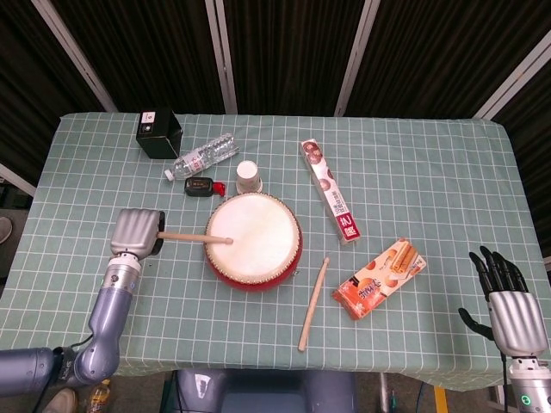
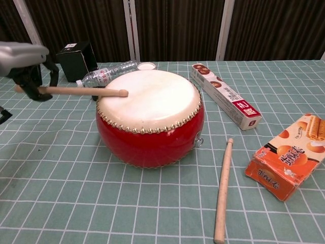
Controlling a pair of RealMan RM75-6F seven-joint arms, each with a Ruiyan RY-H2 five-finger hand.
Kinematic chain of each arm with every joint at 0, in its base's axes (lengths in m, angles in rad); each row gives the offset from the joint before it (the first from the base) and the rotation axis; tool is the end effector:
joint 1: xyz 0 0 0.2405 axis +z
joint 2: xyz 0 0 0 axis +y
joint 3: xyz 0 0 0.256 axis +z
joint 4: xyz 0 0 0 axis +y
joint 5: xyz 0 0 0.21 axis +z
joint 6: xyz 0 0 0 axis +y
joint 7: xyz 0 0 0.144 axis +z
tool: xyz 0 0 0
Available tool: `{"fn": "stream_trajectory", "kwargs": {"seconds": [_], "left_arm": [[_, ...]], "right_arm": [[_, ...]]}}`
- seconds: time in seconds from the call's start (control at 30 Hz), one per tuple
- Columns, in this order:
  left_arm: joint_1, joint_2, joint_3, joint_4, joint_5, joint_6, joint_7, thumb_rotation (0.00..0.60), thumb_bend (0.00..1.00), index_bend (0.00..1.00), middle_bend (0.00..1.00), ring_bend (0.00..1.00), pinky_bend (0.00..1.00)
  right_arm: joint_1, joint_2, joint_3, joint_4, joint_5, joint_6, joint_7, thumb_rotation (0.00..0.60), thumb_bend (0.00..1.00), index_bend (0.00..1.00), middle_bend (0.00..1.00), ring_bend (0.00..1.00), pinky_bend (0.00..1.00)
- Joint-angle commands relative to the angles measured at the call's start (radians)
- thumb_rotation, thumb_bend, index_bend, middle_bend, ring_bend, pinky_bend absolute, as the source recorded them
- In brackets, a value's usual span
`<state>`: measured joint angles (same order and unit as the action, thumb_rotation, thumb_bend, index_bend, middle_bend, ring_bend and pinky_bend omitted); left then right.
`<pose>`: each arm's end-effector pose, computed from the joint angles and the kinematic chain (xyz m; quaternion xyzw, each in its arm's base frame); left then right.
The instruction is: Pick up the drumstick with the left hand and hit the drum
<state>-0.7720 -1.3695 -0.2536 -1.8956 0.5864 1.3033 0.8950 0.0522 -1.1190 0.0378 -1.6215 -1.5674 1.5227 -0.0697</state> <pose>-0.1366 0.3320 0.0587 -0.6777 -0.3845 -0.2653 0.5679 -0.3047 -0.1680 0.1578 0.6140 -0.3570 0.3819 0.5913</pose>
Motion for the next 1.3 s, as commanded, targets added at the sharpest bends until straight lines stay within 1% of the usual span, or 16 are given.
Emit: {"fn": "stream_trajectory", "kwargs": {"seconds": [0.03, 0.2, 0.3, 0.4, 0.6, 0.77, 0.87, 0.93, 1.03, 1.13, 1.2, 1.3], "left_arm": [[0.074, 0.049, -0.034, -0.072, 0.272, 0.067, -0.236, 0.6, 0.5, 0.77, 1.0, 1.0, 1.0], [0.136, 0.101, 0.003, -0.111, 0.354, 0.096, -0.317, 0.6, 0.5, 0.77, 1.0, 1.0, 1.0], [0.167, 0.126, 0.046, -0.109, 0.395, 0.091, -0.338, 0.6, 0.5, 0.77, 1.0, 1.0, 1.0], [0.202, 0.141, 0.102, -0.093, 0.441, 0.079, -0.363, 0.6, 0.49, 0.76, 1.0, 1.0, 0.99], [0.258, 0.139, 0.2, -0.047, 0.515, 0.05, -0.408, 0.6, 0.48, 0.76, 1.0, 0.99, 0.96], [0.29, 0.106, 0.253, 0.02, 0.565, 0.038, -0.417, 0.6, 0.47, 0.76, 1.0, 0.97, 0.94], [0.306, 0.091, 0.276, 0.046, 0.567, 0.016, -0.427, 0.6, 0.47, 0.75, 1.0, 0.97, 0.94], [0.308, 0.087, 0.287, 0.066, 0.572, 0.005, -0.411, 0.6, 0.47, 0.75, 1.0, 0.96, 0.94], [0.316, 0.066, 0.293, 0.101, 0.585, 0.001, -0.401, 0.6, 0.46, 0.75, 1.0, 0.95, 0.93], [0.315, 0.051, 0.298, 0.13, 0.578, -0.026, -0.391, 0.6, 0.46, 0.74, 0.99, 0.94, 0.93], [0.313, 0.038, 0.295, 0.152, 0.564, -0.047, -0.39, 0.6, 0.45, 0.71, 0.97, 0.91, 0.91], [0.307, 0.018, 0.29, 0.176, 0.541, -0.076, -0.37, 0.6, 0.42, 0.63, 0.89, 0.84, 0.85]], "right_arm": [[0.0, -0.001, 0.0, 0.001, 0.0, 0.001, -0.001, 0.6, 0.25, 0.0, 0.0, 0.0, 0.12], [0.001, 0.0, 0.0, -0.002, 0.003, -0.005, 0.002, 0.6, 0.25, 0.0, 0.0, 0.0, 0.12], [0.001, -0.001, 0.0, -0.001, 0.002, -0.005, -0.001, 0.6, 0.25, 0.0, 0.0, 0.0, 0.12], [0.001, -0.001, -0.001, -0.002, 0.002, -0.005, -0.004, 0.6, 0.25, 0.0, 0.0, 0.0, 0.12], [0.003, -0.004, 0.001, -0.002, 0.004, -0.006, -0.01, 0.6, 0.25, 0.0, 0.0, 0.0, 0.12], [0.002, -0.004, 0.001, 0.0, 0.003, -0.004, -0.013, 0.6, 0.25, 0.0, 0.0, 0.0, 0.12], [0.002, -0.005, 0.001, -0.001, 0.004, -0.006, -0.014, 0.6, 0.25, 0.0, 0.0, 0.0, 0.12], [0.003, -0.005, 0.0, -0.002, 0.004, -0.008, -0.016, 0.6, 0.25, 0.0, 0.0, 0.0, 0.12], [0.003, -0.004, 0.0, -0.003, 0.005, -0.01, -0.016, 0.6, 0.25, 0.0, 0.0, 0.0, 0.12], [0.004, -0.004, 0.0, -0.004, 0.008, -0.013, -0.015, 0.6, 0.25, 0.0, 0.0, 0.0, 0.12], [0.004, -0.004, 0.0, -0.004, 0.008, -0.013, -0.015, 0.6, 0.25, 0.0, 0.0, 0.0, 0.12], [0.004, -0.004, 0.001, -0.005, 0.008, -0.012, -0.018, 0.6, 0.25, 0.0, 0.0, 0.0, 0.12]]}}
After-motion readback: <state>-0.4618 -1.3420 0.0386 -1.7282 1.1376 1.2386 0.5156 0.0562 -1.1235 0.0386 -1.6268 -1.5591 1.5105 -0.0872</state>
